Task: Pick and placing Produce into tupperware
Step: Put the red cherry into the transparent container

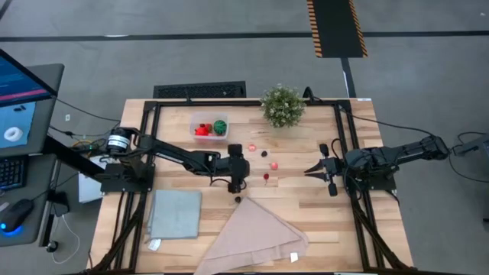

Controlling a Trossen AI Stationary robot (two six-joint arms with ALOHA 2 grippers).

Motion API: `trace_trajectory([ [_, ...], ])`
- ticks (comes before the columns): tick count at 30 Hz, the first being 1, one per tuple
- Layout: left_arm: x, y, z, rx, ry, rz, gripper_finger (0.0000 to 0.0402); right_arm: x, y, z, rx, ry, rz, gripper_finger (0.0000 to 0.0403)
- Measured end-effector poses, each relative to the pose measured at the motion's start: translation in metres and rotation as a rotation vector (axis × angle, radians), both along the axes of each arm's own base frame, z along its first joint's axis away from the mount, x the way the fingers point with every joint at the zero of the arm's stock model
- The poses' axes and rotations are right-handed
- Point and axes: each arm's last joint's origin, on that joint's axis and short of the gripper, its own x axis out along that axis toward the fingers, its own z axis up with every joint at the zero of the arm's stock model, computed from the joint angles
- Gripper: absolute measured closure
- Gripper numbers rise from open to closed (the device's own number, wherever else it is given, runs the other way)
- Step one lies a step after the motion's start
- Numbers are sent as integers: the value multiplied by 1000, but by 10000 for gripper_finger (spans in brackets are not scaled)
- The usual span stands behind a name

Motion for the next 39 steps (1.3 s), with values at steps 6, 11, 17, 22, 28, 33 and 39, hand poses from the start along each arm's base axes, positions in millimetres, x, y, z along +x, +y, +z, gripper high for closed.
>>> trace_trajectory([
  [6,4,11,-10,0,22,-51,194,0,0,0,0,0,0,339],
  [11,8,18,-22,-24,34,-40,197,0,0,0,0,1,0,339],
  [17,10,24,-29,-22,42,-71,197,0,0,0,-1,2,0,339],
  [22,10,31,-28,-47,38,-93,197,0,0,0,0,2,0,339],
  [28,12,37,-34,-75,38,-118,197,0,0,0,0,2,0,339],
  [33,11,41,-40,-98,54,-118,198,0,0,0,-1,1,0,339],
  [39,12,43,-43,-127,50,-107,221,0,0,0,-1,2,0,339],
])
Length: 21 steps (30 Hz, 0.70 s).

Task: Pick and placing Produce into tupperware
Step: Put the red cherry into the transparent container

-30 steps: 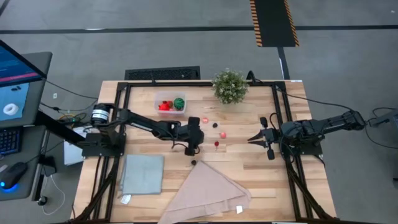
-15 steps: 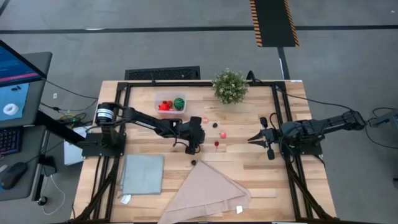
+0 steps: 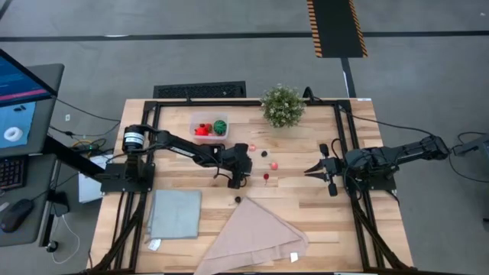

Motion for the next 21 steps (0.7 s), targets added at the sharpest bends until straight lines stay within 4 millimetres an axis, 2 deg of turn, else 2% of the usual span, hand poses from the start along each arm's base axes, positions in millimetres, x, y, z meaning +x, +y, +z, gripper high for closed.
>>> trace_trajectory([
  [6,2,2,-2,-21,-14,18,281,0,0,0,0,0,0,339],
  [14,3,0,-1,-74,-35,72,392,0,0,0,0,0,0,339],
  [18,4,0,5,-125,-70,130,400,0,0,0,0,0,0,339],
  [21,4,0,10,-217,-86,251,399,0,0,0,0,0,0,339],
])
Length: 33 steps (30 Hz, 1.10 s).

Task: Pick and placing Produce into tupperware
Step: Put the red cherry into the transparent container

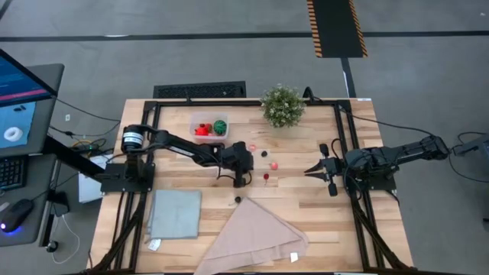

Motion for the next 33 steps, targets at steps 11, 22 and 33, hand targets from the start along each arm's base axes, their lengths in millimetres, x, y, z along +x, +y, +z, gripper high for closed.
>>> trace_trajectory([
  [11,-11,-27,11,-7,60,196,288,0,0,0,0,-1,0,339],
  [22,-21,-21,4,-76,146,393,174,0,0,0,0,-1,0,339],
  [33,-26,-19,-1,-154,188,526,193,0,0,0,0,-1,0,339],
])
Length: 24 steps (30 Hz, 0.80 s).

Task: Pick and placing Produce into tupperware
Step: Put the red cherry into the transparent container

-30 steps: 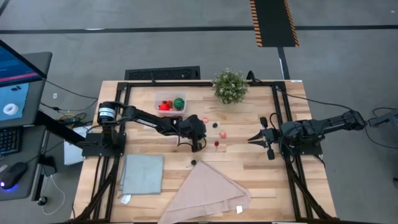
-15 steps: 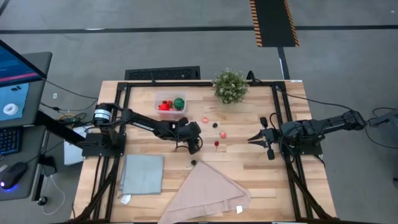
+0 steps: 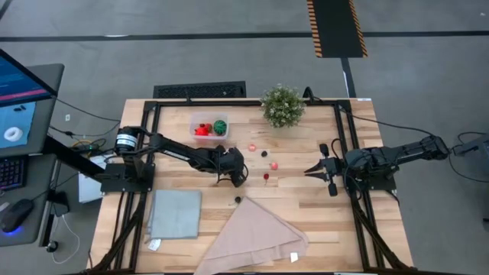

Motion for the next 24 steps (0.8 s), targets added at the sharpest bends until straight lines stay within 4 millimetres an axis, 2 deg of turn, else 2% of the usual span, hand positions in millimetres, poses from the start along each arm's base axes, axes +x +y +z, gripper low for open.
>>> trace_trajectory([
  [4,-2,0,-1,-11,17,22,196,0,0,0,0,0,0,339],
  [7,-2,0,-1,-11,16,30,213,0,0,0,0,0,0,339],
  [15,-1,1,-1,10,7,42,338,0,0,0,0,0,0,339],
  [18,-2,1,1,21,2,49,371,0,0,0,0,0,0,339],
  [24,-5,2,25,56,-62,60,370,0,0,0,0,0,0,339],
])
